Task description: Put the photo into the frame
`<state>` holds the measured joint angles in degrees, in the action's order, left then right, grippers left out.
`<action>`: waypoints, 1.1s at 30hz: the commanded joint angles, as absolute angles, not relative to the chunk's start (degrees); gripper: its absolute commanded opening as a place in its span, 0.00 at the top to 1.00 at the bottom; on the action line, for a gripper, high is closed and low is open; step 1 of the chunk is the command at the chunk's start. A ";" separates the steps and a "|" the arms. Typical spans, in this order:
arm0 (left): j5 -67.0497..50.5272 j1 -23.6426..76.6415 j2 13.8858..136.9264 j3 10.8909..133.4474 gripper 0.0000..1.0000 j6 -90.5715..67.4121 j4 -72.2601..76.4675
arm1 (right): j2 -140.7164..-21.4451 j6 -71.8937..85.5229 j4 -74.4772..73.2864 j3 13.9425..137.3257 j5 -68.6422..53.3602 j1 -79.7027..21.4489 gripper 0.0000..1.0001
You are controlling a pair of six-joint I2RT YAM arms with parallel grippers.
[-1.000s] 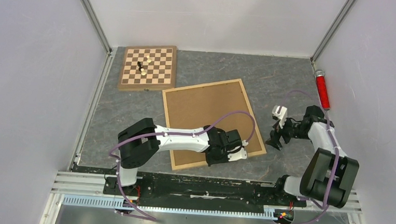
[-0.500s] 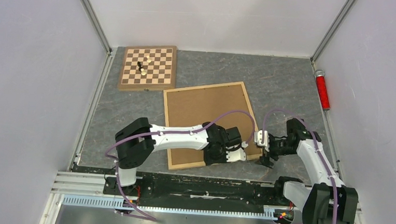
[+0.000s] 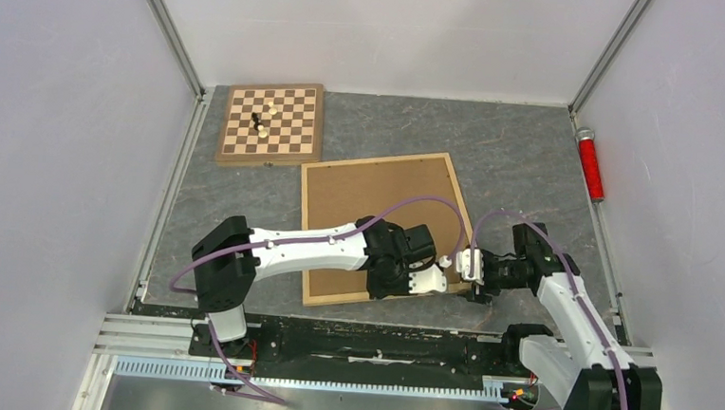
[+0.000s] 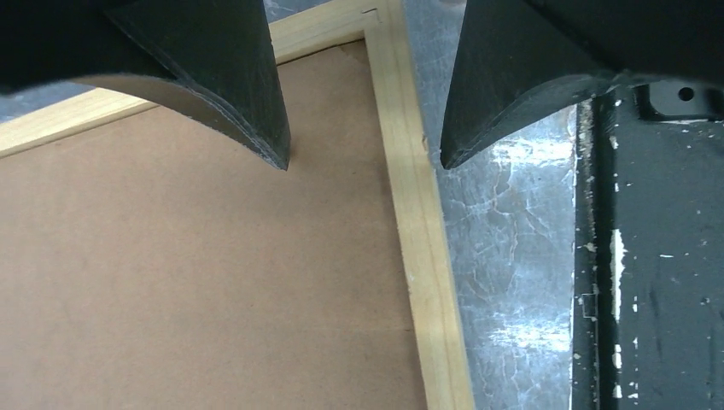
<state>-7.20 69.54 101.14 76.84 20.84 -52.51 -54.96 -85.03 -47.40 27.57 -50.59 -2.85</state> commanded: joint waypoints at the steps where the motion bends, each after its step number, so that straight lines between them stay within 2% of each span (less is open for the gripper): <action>1: -13.14 68.76 95.94 79.99 0.98 25.93 -53.15 | -51.40 -79.86 -43.56 28.25 -48.00 -4.22 0.32; 9: -16.39 68.55 96.34 81.69 0.98 26.47 -54.24 | -43.73 -75.57 -41.43 28.55 -44.21 -5.44 0.30; 19: -19.83 67.91 98.61 85.49 0.98 26.16 -55.99 | -34.12 -70.87 -33.95 20.90 -37.87 -8.32 0.31; 33: -26.65 67.07 101.87 92.05 0.98 25.09 -60.06 | -30.40 -69.45 -22.51 17.77 -33.40 -9.49 0.42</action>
<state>-14.06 65.91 101.67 86.41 23.53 -61.01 -30.92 -69.34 -31.22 18.48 -37.82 -9.15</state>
